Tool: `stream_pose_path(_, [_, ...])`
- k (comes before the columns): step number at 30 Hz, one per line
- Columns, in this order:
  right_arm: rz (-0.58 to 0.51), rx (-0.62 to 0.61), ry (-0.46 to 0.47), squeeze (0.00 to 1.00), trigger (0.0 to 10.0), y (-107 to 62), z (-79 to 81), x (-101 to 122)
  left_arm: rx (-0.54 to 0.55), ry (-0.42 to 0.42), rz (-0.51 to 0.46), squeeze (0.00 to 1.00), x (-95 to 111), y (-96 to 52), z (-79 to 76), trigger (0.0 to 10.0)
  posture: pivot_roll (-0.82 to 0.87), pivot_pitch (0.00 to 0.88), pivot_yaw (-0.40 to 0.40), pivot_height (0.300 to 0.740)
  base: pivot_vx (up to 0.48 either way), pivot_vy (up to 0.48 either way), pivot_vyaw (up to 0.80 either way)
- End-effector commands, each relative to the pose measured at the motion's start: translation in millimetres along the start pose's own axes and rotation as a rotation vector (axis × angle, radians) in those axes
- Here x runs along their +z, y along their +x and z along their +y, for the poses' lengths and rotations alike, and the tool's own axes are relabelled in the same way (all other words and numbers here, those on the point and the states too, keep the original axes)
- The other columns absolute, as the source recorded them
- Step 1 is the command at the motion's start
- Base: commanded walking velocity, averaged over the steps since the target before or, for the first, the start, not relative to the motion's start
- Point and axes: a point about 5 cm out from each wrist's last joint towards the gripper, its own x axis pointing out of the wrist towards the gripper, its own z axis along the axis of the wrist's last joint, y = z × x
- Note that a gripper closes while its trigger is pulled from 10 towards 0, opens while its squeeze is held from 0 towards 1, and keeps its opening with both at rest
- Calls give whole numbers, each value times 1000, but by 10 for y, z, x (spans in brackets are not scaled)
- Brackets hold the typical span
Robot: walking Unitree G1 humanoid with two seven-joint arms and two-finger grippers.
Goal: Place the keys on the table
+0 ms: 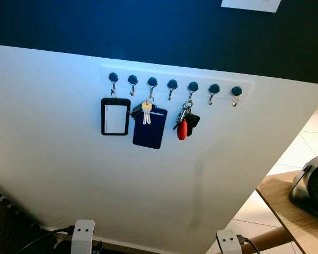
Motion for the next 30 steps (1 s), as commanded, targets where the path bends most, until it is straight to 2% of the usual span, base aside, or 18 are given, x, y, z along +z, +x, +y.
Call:
stream_pose_path(1, [28,-13,-5,0,10000,-18,-29,-62,-1,11,18,0,-48,-11,-49,10000,16,57,-66,740,0,0,0])
stream_pose_path(3, [34,-8,-4,0,10000,-24,-30,-80,16,-5,21,0,-51,-10,-35,10000,15,59,-66,740,0,0,0])
stream_pose_path(4, [28,9,10,0,10000,-26,-21,-81,-1,-33,16,0,-51,-12,-44,6431,13,58,-65,740,0,0,0])
stream_pose_path(5, [26,12,14,0,10000,-26,-19,-80,-7,-40,14,0,-52,-13,-48,6431,13,58,-65,740,0,0,0])
stream_pose_path(6, [28,6,11,0,0,-25,-24,-79,-11,-26,15,0,-53,-14,-52,0,10,59,-62,740,0,0,0])
stream_pose_path(7, [31,-5,5,0,0,-23,-33,-77,-4,-2,23,0,-61,-16,-49,392,8,59,-61,740,0,0,0])
stream_pose_path(8, [35,-18,-7,0,9529,-22,-44,-76,7,11,28,0,-68,-18,-43,10000,8,59,-61,740,0,0,0])
stream_pose_path(9, [37,-22,-10,0,10000,-20,-50,-73,15,9,29,0,-73,-20,-40,10000,8,62,-60,740,0,0,0])
stream_pose_path(16, [42,-30,-21,0,10000,-21,-61,-76,28,26,28,0,-62,-16,-22,10000,17,61,-59,740,0,0,0])
stream_pose_path(18, [43,-28,-14,0,10000,-27,-56,-91,30,1,36,0,-64,-13,-13,10000,19,62,-62,740,0,0,0])
stream_pose_path(19, [45,-31,-14,0,10000,-29,-53,-99,12,-20,31,0,-65,-16,-21,0,22,59,-60,740,0,0,0])
stream_pose_path(21, [46,-33,-15,0,10000,-31,-51,-104,-1,-34,26,0,-66,-19,-27,0,22,59,-60,740,0,0,0])
stream_pose_path(22, [31,-16,14,0,0,-35,-30,-103,16,-5,30,0,-72,-24,-16,10000,20,60,-61,740,0,0,0])
stream_pose_path(25, [26,-6,13,0,0,-42,-12,-114,41,21,36,0,-83,-29,-3,10000,19,60,-65,740,0,0,0])
stream_pose_path(26, [29,-8,0,0,10000,-44,-10,-120,45,24,37,0,-85,-29,-3,10000,19,60,-65,740,0,0,0])
stream_pose_path(30, [52,-15,-9,0,10000,-49,-26,-149,34,28,44,0,-95,-27,-30,10000,14,61,-66,740,0,0,0])
